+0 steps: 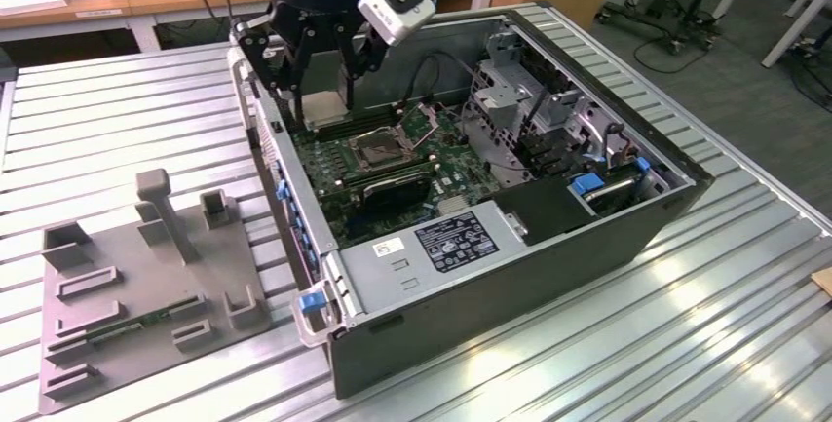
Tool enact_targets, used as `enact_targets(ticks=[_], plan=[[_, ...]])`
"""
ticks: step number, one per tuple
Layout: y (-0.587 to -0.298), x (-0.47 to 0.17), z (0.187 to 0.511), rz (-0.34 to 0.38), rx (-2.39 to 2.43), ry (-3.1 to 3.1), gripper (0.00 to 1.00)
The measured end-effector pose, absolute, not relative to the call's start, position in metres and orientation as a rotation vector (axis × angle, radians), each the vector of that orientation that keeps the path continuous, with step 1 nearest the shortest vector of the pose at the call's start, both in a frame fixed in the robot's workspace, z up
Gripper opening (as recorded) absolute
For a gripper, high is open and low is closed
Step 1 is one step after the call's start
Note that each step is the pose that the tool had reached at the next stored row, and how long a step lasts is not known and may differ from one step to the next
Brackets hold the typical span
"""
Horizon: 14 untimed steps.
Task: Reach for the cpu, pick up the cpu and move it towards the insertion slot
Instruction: 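Pick up the cpu and move it towards the insertion slot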
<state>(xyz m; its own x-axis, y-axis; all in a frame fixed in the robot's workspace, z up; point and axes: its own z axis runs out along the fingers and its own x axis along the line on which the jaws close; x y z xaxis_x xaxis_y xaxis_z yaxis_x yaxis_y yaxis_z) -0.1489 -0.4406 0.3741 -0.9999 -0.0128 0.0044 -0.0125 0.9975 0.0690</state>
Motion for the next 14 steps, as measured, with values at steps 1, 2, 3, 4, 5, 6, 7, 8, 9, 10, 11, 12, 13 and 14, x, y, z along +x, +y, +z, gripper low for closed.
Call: enact_targets(ticks=[1,2,3,4,5,6,7,8,9,10,11,12,13,14], plan=[[-0.4405,-0.1477,0.374,-0.108,0.02,-3.135,0.54],[-0.4404,-0.1465,0.374,-0.108,0.02,-3.135,0.54],[-0.4404,-0.1454,0.3739,-0.108,0.02,-3.135,0.54],[-0.4403,-0.1444,0.3738,-0.108,0.02,-3.135,0.54],[-0.4402,-0.1436,0.3738,-0.108,0.02,-3.135,0.54],[-0.4401,-0.1428,0.3738,-0.108,0.02,-3.135,0.54],[-0.44,-0.142,0.3737,-0.108,0.02,-3.135,0.54],[-0.4399,-0.1413,0.3738,-0.108,0.02,-3.135,0.54],[-0.4398,-0.1407,0.3737,-0.108,0.02,-3.135,0.54],[-0.4398,-0.1406,0.3737,-0.108,0.02,-3.135,0.54],[-0.4397,-0.1404,0.3736,-0.108,0.02,-3.135,0.54],[-0.4397,-0.1404,0.3736,-0.108,0.02,-3.135,0.54],[-0.4397,-0.1403,0.3735,-0.108,0.02,-3.135,0.54],[-0.4396,-0.1402,0.3735,-0.108,0.02,-3.135,0.54]])
